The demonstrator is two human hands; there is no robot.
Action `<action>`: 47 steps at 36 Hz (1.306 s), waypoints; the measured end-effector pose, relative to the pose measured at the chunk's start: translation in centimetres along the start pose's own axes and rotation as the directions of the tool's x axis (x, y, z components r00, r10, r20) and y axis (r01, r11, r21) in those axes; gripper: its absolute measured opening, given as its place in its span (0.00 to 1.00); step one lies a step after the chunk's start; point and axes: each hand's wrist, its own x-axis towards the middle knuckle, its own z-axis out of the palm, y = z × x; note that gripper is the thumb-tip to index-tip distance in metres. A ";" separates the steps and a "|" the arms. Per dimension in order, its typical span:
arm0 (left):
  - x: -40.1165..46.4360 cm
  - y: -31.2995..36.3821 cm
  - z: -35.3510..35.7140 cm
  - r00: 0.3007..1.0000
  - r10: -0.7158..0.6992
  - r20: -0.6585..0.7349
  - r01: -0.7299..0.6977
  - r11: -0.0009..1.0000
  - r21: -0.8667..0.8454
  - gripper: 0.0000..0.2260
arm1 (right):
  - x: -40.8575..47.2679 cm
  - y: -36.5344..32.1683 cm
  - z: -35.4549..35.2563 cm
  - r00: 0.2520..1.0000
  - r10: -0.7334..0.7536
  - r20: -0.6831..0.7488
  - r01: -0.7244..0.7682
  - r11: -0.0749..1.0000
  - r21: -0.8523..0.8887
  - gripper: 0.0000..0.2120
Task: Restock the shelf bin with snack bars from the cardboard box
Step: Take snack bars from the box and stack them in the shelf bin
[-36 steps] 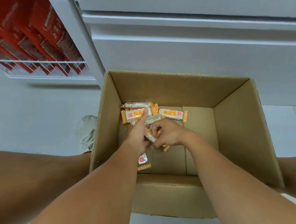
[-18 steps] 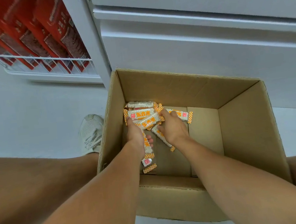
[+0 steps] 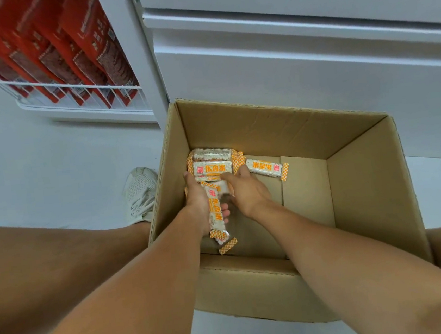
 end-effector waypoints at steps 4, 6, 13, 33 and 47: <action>0.5 0.4 -0.9 0.999 0.006 -0.036 -0.004 0.999 0.051 0.45 | 0.2 0.6 0.1 0.999 0.047 0.001 -0.047 0.999 -0.017 0.20; 0.5 0.3 -1.2 0.998 0.019 -0.059 -0.014 0.996 0.083 0.41 | 0.1 1.7 -0.8 0.992 0.127 0.011 -0.127 0.979 0.158 0.18; 0.0 0.1 0.7 0.987 0.106 0.123 -0.114 0.992 0.056 0.26 | -2.4 3.5 -5.2 0.904 0.149 0.402 -0.422 0.470 0.775 0.17; 0.7 -1.4 2.0 0.993 0.114 -0.025 -0.107 0.976 0.190 0.40 | -3.0 6.2 -1.3 0.902 0.368 0.225 -0.386 0.921 0.044 0.32; -4.0 1.3 4.0 0.952 0.267 0.148 -0.293 0.935 0.198 0.54 | -5.6 4.4 -12.0 0.852 0.080 0.517 -0.510 0.352 0.785 0.12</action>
